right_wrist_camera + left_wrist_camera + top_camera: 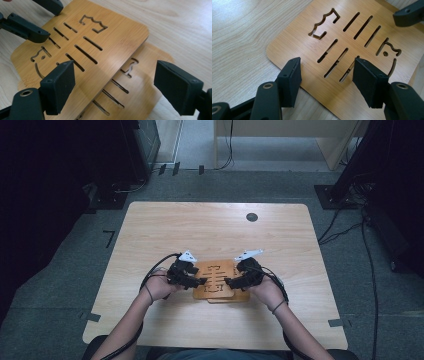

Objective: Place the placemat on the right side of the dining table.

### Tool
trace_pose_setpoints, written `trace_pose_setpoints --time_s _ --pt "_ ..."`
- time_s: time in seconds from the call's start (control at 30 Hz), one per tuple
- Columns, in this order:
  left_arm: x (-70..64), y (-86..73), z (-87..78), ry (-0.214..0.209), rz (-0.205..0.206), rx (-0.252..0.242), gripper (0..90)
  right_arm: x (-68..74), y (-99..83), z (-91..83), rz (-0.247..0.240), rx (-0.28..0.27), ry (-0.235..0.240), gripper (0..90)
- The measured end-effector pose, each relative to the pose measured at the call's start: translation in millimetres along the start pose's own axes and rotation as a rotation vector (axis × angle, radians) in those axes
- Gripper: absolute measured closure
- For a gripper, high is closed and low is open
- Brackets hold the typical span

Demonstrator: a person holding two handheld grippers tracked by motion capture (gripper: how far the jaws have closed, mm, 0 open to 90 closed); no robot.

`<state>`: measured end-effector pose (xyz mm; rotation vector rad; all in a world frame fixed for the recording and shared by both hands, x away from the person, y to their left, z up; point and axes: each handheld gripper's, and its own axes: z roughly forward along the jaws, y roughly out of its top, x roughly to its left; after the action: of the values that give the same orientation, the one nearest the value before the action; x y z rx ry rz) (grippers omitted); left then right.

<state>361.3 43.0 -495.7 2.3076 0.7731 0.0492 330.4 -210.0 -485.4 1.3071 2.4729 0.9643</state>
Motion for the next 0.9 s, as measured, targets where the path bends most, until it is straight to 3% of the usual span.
trace_pose_setpoints --time_s 0.53,0.9 --pt "-1.8 -0.9 0.6 0.004 0.007 -0.008 38.0 9.4 2.3 15.4 0.041 0.029 0.048 22.7" --pt "-1.8 -1.1 0.7 0.005 0.010 -0.012 37.4 12.2 4.0 17.4 0.037 0.034 0.047 23.0"
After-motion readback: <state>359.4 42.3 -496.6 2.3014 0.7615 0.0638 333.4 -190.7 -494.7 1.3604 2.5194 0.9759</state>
